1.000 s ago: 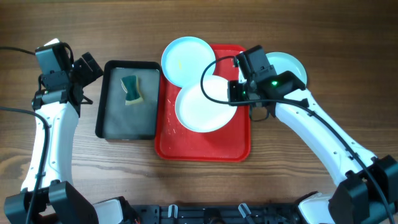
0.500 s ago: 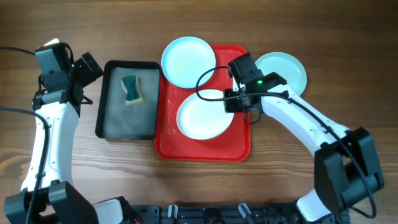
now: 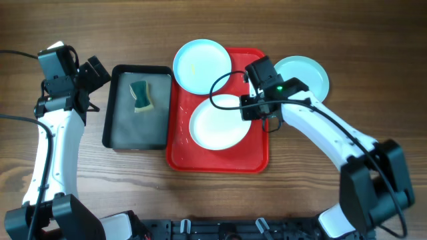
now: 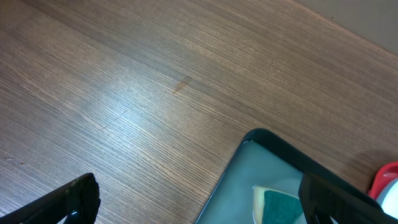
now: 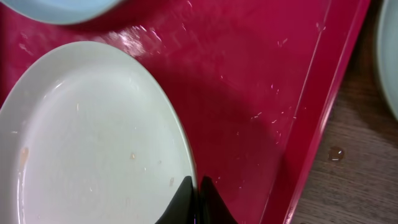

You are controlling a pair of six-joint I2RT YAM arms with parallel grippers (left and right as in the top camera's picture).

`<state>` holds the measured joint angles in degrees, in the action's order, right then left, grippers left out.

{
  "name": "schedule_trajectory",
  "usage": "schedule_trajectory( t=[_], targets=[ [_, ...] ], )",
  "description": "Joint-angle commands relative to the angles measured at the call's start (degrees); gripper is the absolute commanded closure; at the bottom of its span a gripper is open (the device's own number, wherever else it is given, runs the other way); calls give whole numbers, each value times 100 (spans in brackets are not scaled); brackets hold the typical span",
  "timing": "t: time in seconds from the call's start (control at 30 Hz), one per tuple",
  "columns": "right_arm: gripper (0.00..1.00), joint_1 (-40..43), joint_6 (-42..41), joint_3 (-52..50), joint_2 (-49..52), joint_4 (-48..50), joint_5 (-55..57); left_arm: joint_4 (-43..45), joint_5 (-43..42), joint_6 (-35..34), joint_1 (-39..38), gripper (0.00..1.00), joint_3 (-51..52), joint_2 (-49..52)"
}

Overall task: Clean dirty plates on tray and stack at the side
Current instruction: 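Carry the white plate right and stack it on the light-blue plate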

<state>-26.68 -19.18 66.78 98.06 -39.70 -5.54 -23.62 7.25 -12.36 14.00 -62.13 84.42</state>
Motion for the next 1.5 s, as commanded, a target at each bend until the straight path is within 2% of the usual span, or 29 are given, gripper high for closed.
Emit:
schedule_trajectory(
  t=[0.0, 0.1, 0.23, 0.4, 0.67, 0.83, 1.13, 1.47],
  targets=[
    [96, 15, 122, 127, -387, 33, 197, 0, 33, -50, 4, 0, -11, -4],
    [96, 85, 319, 127, -389, 44, 584, -2, 33, -50, 4, 0, -11, -4],
    [96, 404, 525, 138, -389, 227, 555, -2, 33, -50, 4, 0, -11, -4],
    [96, 1180, 396, 153, -391, 391, 42, -2, 33, -50, 4, 0, -11, -4],
    [96, 2319, 221, 151, -389, 890, 11, -2, 33, -50, 4, 0, -11, -4],
    [96, 2769, -57, 142, -378, 1117, 688, -2, 33, -50, 4, 0, -11, -4],
    [96, 2977, -374, 96, -365, 1222, 2072, -2, 33, -50, 4, 0, -11, -4],
    [96, 2977, -356, 96, 369, 1320, 2138, -2, 33, -50, 4, 0, -11, -4]
  ],
)
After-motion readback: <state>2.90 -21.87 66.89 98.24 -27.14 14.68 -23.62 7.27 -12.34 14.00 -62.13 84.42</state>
